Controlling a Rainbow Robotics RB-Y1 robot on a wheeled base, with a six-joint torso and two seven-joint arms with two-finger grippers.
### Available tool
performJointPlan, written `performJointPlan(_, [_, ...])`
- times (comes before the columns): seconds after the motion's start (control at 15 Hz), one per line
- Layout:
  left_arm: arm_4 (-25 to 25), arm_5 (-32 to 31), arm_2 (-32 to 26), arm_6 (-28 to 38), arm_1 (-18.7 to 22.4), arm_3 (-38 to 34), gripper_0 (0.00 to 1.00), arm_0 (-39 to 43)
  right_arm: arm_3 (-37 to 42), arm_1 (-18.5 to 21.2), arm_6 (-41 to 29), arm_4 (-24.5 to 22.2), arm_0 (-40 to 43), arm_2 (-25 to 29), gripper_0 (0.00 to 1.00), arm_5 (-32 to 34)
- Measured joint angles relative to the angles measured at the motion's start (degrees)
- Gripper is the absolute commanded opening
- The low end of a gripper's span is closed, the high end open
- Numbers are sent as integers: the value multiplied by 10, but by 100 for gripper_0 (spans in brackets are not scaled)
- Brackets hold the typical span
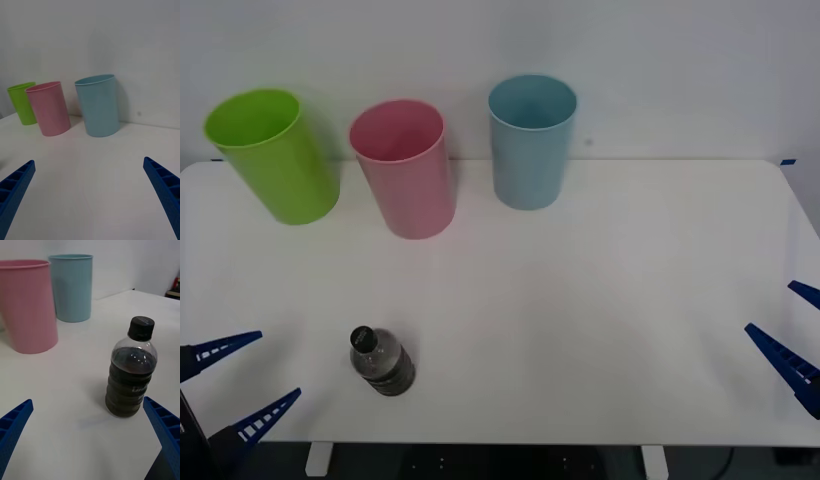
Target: Grasp the object on the table and drop it into the matching bin: aluminum can to the light blue bin, PET bottle to the pink bin.
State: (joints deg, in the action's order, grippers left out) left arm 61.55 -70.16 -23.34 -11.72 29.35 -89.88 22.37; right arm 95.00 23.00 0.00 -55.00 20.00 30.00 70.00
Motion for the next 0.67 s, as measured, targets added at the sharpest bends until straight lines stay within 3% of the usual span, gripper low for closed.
performJointPlan(0.67, [-6,7,58,-6,-7,25,100,-15,0,0,0,0,0,0,100,0])
